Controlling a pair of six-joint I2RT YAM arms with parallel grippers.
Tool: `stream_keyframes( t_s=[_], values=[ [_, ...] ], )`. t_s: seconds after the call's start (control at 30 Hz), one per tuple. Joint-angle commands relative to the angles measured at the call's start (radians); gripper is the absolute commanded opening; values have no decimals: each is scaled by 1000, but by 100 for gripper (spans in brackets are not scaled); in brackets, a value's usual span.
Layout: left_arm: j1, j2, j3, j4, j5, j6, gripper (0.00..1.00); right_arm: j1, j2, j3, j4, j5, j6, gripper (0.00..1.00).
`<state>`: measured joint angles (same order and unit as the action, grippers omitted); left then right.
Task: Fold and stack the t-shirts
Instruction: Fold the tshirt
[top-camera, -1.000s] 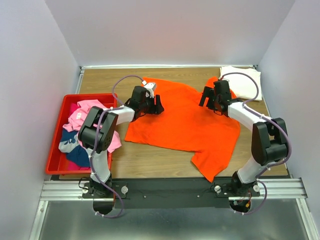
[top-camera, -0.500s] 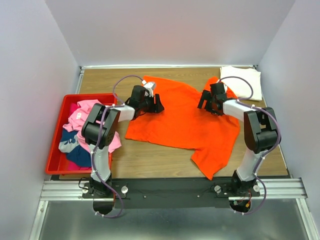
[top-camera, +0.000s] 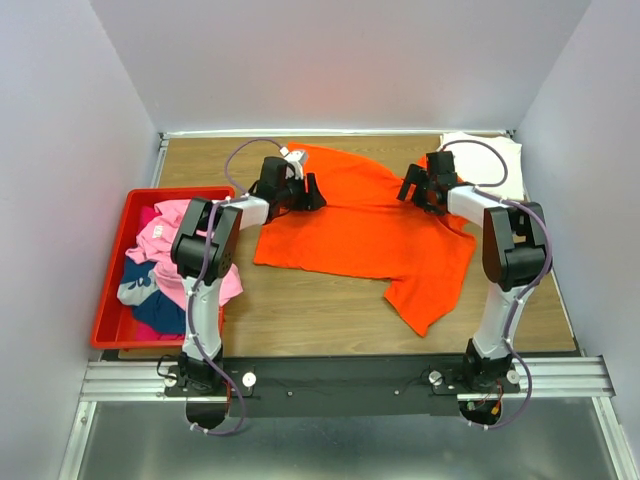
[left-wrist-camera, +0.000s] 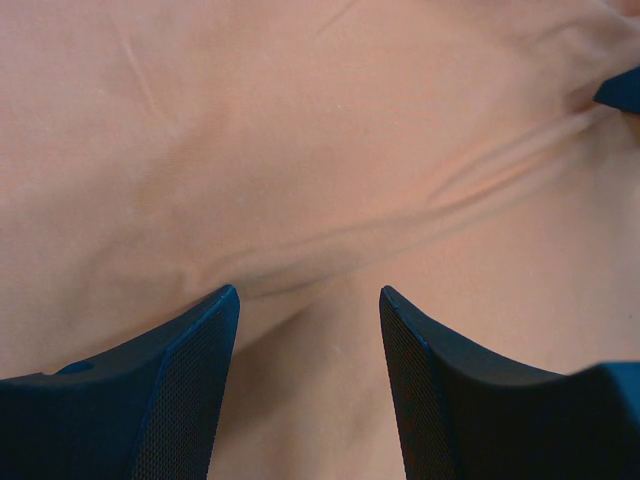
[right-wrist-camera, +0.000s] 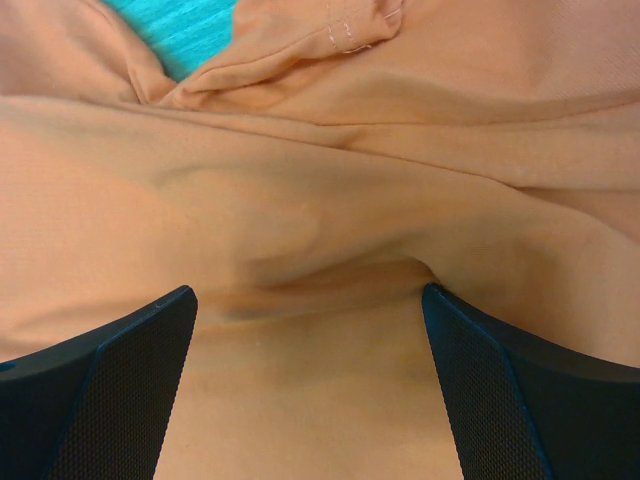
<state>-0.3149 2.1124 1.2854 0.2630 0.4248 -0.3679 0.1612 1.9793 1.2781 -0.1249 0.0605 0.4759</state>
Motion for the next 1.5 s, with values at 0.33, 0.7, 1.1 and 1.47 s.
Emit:
stream_keyframes(
  t_s=[0.33,0.7,1.1,1.47],
  values=[
    [5,-193,-25,-150,-128,67,66,-6,-187,-72,-68,-114,-88,100],
    [-6,-408,-337,-120,-241,66,66,0,-396,-348,-70,-61,-39,100],
    [-6,-259,-307,-111,-193,89,66,1,-372,-421,-71,54,21,100],
    [-3,-137,-190,-128,-150,73,66,-5,-264,-381,-71,139,33,100]
  ],
)
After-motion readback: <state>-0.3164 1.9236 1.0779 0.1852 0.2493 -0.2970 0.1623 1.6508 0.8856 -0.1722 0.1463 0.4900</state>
